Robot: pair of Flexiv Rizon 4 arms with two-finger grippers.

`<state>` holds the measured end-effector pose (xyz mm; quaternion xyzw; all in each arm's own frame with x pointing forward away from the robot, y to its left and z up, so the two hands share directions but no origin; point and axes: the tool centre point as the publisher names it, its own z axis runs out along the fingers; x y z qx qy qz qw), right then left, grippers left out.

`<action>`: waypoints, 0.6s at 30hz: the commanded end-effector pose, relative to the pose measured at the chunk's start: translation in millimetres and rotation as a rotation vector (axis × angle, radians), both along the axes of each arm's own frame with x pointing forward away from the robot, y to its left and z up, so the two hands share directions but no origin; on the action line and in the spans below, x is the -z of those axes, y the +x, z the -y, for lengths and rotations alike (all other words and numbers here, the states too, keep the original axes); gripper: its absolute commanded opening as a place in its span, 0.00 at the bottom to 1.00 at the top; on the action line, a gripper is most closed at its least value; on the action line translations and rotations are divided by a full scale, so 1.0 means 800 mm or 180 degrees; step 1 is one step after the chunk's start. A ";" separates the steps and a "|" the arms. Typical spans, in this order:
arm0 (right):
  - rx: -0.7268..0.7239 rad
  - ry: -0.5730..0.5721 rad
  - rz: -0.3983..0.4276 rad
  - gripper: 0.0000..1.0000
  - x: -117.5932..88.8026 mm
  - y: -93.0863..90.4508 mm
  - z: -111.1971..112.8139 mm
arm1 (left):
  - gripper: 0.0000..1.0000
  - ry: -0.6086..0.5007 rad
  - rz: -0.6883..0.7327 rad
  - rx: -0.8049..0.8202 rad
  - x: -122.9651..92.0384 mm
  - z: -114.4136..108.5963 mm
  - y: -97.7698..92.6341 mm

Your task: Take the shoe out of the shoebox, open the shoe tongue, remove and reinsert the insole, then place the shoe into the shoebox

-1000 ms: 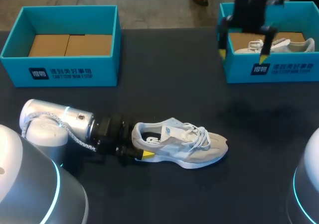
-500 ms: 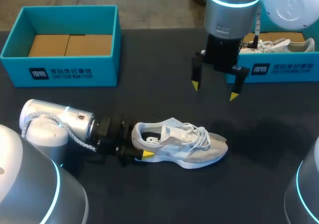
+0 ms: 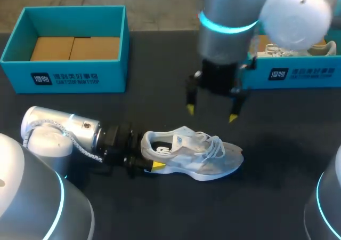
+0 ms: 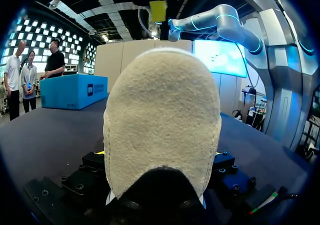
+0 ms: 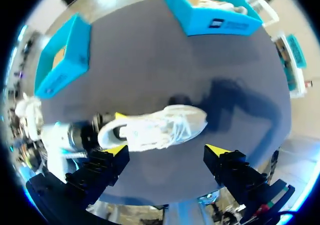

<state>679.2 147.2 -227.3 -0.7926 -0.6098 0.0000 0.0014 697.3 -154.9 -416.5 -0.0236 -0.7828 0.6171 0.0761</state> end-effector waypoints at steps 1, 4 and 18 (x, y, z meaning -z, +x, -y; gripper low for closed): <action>0.0095 -0.0621 -0.0013 1.00 0.011 -0.002 -0.088 | 0.00 0.0003 0.0001 -0.0007 0.003 -0.001 -0.002; 0.0071 -0.0719 0.0007 1.00 0.014 -0.008 -0.098 | 0.00 0.0003 0.0001 -0.0007 0.003 -0.001 -0.002; 0.0132 -0.1201 0.0234 1.00 0.059 -0.017 -0.137 | 0.00 0.0003 0.0001 -0.0007 0.003 -0.001 -0.002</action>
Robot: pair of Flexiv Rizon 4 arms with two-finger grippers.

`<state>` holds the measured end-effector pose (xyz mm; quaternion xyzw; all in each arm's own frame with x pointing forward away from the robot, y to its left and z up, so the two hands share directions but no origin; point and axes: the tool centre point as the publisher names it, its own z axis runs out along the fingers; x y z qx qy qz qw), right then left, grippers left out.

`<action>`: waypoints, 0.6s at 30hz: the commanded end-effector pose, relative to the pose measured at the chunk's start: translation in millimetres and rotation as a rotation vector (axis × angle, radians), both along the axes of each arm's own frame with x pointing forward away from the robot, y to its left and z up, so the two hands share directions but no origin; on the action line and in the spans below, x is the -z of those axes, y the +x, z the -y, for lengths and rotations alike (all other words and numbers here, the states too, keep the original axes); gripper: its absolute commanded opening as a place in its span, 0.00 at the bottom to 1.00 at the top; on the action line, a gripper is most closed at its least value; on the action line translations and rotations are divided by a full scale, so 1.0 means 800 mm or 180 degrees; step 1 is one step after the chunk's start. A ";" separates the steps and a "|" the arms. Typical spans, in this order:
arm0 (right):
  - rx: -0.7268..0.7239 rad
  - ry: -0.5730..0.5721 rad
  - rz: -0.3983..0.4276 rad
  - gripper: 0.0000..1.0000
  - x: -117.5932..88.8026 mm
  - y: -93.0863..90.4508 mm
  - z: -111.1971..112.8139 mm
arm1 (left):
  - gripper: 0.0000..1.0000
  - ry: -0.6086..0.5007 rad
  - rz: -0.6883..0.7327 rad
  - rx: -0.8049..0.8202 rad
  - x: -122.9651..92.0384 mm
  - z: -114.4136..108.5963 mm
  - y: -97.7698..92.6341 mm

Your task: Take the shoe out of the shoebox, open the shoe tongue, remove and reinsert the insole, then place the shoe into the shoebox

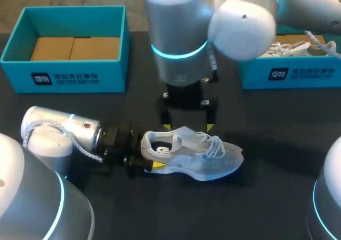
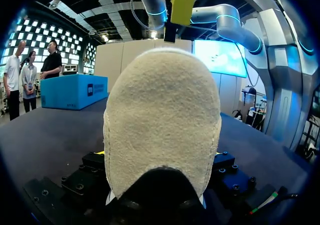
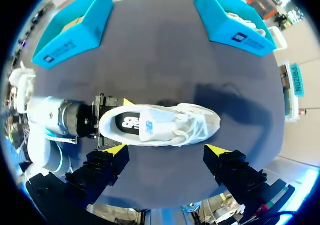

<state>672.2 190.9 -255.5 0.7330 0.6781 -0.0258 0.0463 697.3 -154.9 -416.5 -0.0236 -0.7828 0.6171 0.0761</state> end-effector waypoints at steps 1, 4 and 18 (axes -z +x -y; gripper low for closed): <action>0.0714 -0.0884 0.0299 1.00 0.028 -0.008 -0.086 | 0.00 0.0003 0.0001 -0.0007 0.003 -0.001 -0.002; 0.0786 -0.1005 0.0345 1.00 0.036 -0.007 -0.095 | 0.00 0.0003 0.0001 -0.0007 0.003 -0.001 -0.002; 0.1145 -0.1425 0.0383 1.00 0.075 0.000 -0.091 | 0.00 0.0003 0.0001 -0.0007 0.003 -0.001 -0.002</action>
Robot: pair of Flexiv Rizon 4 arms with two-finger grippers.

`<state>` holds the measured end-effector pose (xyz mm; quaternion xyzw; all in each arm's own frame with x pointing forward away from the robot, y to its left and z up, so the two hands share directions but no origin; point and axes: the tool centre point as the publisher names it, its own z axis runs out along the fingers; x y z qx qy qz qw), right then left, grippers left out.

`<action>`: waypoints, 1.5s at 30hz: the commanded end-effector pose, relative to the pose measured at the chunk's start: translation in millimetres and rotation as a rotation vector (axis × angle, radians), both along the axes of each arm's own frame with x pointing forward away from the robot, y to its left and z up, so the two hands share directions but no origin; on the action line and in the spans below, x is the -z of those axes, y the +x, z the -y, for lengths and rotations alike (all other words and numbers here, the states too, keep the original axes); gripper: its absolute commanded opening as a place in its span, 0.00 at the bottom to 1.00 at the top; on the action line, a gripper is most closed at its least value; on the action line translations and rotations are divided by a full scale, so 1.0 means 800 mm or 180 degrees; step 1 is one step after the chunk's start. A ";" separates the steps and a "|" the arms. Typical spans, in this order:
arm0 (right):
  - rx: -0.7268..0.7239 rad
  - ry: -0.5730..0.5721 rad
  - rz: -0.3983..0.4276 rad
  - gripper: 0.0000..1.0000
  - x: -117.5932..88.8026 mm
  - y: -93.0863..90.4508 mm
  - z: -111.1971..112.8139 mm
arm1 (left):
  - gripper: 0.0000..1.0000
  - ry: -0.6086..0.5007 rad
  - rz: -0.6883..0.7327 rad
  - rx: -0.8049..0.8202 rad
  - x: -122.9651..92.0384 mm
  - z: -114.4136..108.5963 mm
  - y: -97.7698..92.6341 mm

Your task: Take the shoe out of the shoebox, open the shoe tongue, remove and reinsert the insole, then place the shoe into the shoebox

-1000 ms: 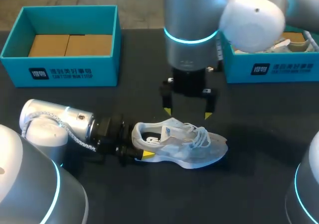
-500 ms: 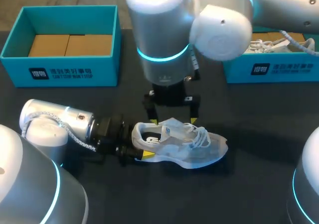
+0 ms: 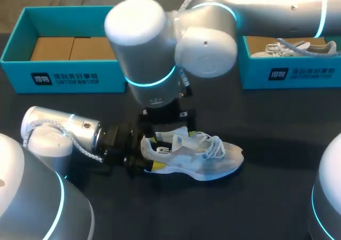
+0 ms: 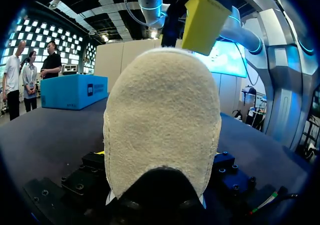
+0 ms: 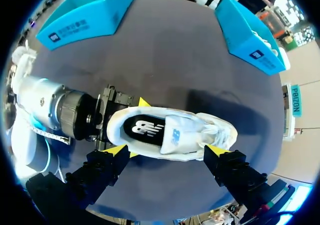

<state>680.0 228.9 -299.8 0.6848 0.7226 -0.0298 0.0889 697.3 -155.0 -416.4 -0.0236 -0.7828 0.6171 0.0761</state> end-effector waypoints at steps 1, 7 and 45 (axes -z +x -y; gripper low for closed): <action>0.1598 -0.1155 0.0377 1.00 0.021 -0.010 -0.041 | 0.00 0.0004 0.0001 -0.0007 0.003 -0.001 -0.002; 0.1771 -0.1174 0.0406 1.00 0.027 -0.010 -0.027 | 0.00 0.0004 0.0001 -0.0007 0.003 -0.001 -0.002; 0.2200 -0.0779 0.0534 1.00 0.038 0.008 0.058 | 0.00 0.0004 0.0001 -0.0007 0.003 -0.001 -0.002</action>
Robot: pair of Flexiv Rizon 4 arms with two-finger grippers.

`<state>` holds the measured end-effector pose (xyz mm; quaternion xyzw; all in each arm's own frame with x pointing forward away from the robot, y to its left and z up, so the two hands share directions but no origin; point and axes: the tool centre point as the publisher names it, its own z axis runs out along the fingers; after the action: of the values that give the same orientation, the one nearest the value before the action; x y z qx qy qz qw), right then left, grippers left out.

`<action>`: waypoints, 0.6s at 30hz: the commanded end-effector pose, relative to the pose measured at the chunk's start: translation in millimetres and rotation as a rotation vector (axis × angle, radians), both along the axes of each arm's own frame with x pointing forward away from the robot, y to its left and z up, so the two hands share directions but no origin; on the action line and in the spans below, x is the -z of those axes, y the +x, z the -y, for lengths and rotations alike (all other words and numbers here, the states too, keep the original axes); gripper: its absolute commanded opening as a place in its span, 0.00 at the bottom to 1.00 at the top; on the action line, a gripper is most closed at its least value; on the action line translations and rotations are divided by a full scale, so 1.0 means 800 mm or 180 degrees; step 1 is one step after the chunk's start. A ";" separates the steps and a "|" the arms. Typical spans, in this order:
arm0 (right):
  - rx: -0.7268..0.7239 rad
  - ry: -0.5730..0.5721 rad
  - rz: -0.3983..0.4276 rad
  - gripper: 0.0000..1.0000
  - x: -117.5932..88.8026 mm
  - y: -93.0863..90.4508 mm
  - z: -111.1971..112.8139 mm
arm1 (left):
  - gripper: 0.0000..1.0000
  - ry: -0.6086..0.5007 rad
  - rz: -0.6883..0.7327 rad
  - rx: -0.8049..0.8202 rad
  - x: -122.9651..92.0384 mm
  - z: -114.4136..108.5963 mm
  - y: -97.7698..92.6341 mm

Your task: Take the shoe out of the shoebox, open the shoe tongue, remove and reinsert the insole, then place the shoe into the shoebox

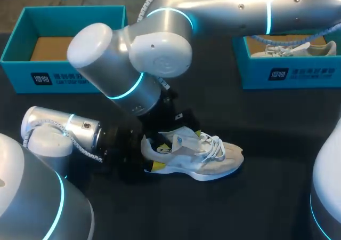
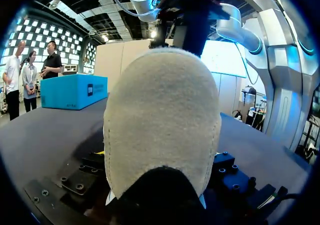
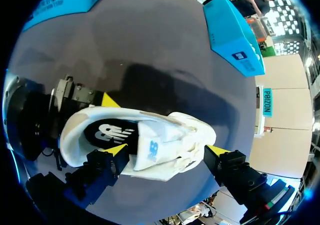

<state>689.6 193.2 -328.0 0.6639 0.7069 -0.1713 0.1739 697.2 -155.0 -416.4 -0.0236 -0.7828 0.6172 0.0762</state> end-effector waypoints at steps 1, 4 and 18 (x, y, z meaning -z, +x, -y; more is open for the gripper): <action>0.2027 0.0146 0.1086 1.00 0.004 -0.003 0.015 | 0.00 0.0004 0.0001 -0.0008 0.004 -0.001 -0.001; 0.2056 0.0177 0.1065 1.00 0.008 -0.001 0.021 | 0.00 0.0004 0.0001 -0.0008 0.004 -0.001 -0.001; 0.2209 0.0270 0.1039 1.00 0.005 -0.008 0.042 | 0.00 0.0004 0.0001 -0.0008 0.004 -0.001 -0.001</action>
<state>691.1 164.6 -336.1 0.6937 0.6880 -0.1552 0.1465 697.2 -155.1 -416.4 -0.0237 -0.7828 0.6172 0.0762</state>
